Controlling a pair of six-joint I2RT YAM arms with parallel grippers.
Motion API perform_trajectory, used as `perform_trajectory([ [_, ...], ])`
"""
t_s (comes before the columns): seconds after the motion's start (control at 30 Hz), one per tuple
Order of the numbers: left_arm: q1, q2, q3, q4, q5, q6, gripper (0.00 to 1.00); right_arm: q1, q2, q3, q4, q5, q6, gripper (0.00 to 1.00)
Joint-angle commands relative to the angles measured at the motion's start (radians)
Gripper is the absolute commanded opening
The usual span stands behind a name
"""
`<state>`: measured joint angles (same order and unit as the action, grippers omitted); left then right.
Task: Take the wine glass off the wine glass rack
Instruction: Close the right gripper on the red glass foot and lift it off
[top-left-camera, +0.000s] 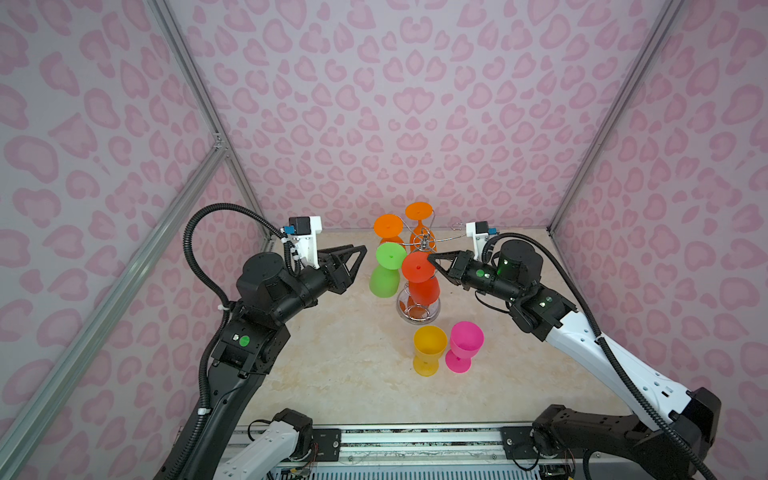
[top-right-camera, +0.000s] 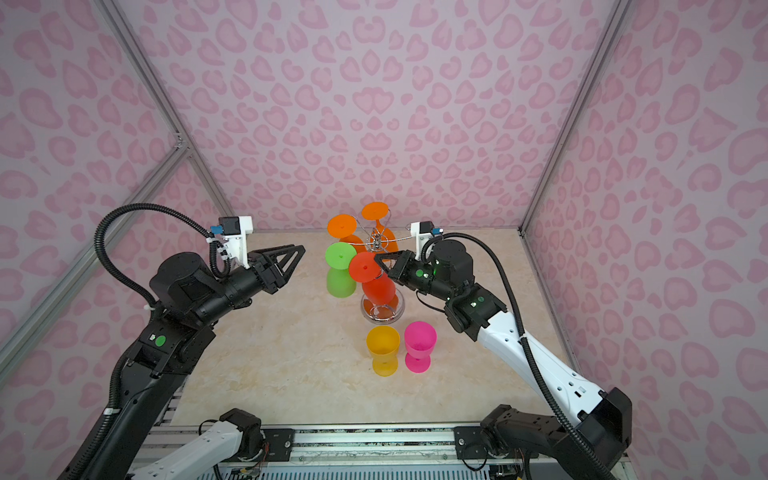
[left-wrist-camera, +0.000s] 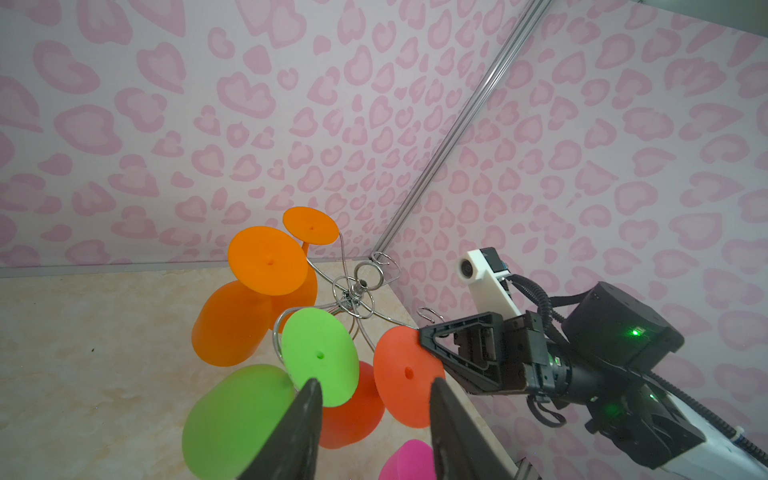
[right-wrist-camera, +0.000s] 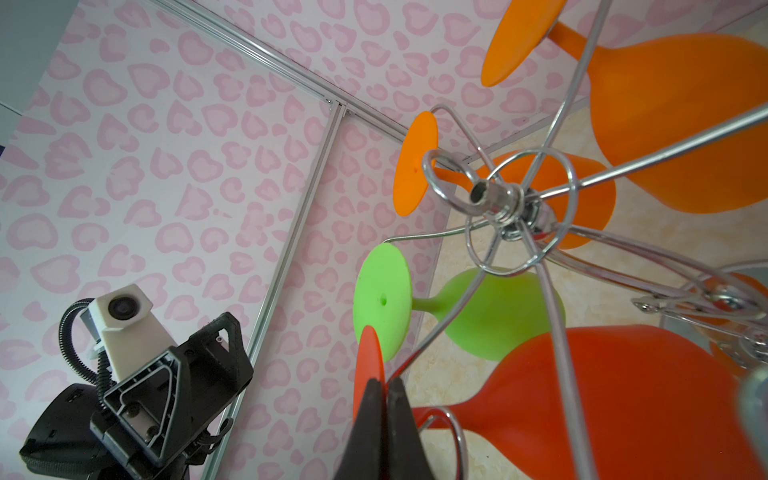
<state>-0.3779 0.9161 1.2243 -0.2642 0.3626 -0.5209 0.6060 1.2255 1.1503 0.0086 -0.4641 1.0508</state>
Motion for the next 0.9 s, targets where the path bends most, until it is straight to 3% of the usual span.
perform_trajectory([
  [0.0,0.002,-0.003,-0.002,0.012,0.005,0.012,0.45,-0.005,0.011,0.006,0.04,0.007,-0.01,0.0],
  [0.5,0.003,0.002,0.006,0.006,0.012,0.01,0.45,-0.085,0.004,0.003,0.074,-0.019,0.02,0.0],
  [0.87,0.005,0.017,0.017,0.008,0.02,0.012,0.45,-0.174,-0.113,-0.097,0.116,-0.073,0.093,0.0],
])
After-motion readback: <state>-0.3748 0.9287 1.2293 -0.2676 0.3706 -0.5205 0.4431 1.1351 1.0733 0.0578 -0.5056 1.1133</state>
